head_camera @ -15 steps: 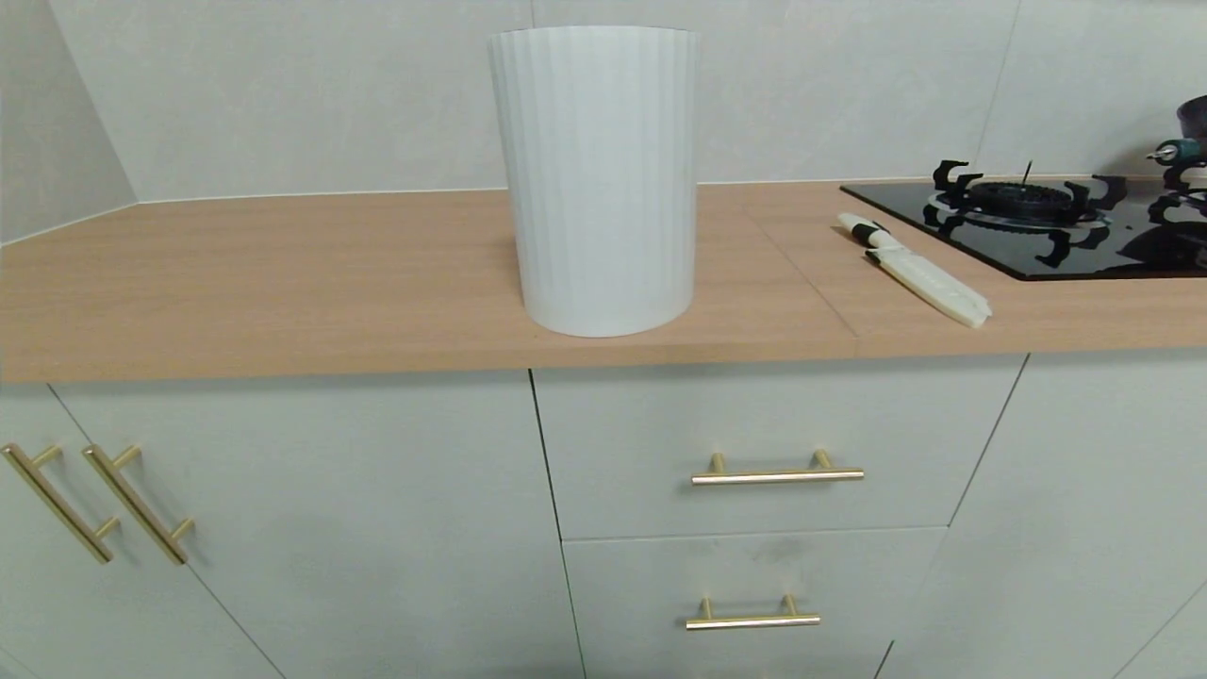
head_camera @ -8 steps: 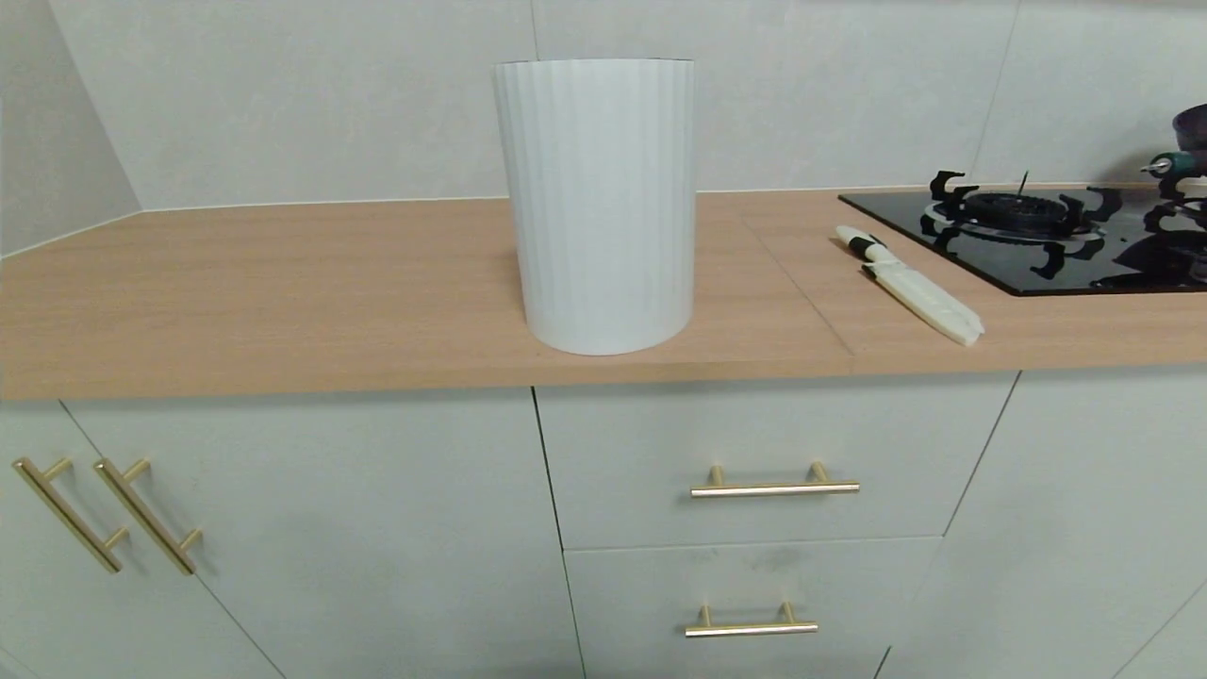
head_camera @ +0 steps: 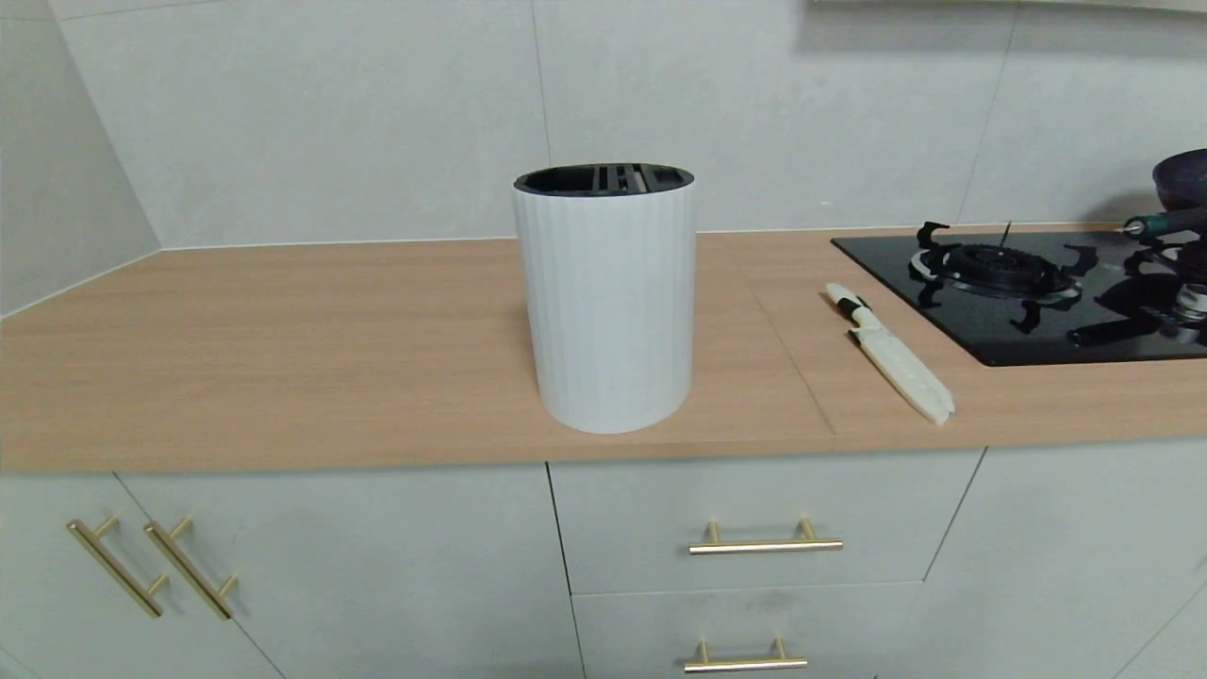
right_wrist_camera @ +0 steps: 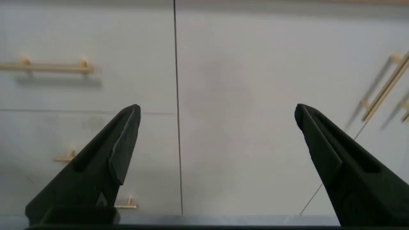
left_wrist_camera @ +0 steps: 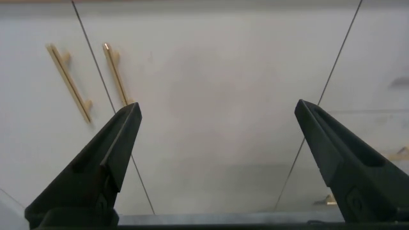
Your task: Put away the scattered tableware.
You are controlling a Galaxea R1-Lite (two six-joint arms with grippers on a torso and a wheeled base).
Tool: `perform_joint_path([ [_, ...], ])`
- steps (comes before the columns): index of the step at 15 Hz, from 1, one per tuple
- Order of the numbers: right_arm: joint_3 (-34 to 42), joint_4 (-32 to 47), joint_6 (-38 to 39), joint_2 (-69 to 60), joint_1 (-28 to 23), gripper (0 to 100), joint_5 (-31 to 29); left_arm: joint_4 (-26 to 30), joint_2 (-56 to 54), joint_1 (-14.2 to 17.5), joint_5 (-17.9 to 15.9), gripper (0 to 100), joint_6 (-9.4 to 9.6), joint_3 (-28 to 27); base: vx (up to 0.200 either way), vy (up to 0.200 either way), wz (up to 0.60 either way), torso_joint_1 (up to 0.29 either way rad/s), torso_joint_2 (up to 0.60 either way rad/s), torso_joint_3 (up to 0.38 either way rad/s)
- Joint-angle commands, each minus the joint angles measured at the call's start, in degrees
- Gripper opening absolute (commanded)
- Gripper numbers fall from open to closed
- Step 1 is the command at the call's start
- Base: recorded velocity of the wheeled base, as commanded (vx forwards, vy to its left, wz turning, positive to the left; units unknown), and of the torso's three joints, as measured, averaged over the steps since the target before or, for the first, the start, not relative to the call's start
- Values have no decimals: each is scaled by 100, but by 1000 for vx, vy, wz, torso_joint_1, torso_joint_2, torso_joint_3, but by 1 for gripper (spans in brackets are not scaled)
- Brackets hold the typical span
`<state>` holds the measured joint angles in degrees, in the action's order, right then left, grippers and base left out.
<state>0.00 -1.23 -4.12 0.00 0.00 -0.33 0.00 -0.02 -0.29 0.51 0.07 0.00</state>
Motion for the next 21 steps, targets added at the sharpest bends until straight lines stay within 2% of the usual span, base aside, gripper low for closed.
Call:
perform_joint_path([
  [1, 0, 0, -1, 9, 0, 100, -2, 0, 2, 3, 2, 100, 1, 0, 0, 0, 0, 183, -476, -286],
  [11, 0, 0, -1, 9, 0, 100, -2, 0, 2, 3, 2, 100, 1, 0, 0, 0, 0, 208, -485, -279],
  [21, 0, 0, -1, 9, 0, 100, -2, 0, 2, 3, 2, 100, 1, 0, 0, 0, 0, 257, -551, -296],
])
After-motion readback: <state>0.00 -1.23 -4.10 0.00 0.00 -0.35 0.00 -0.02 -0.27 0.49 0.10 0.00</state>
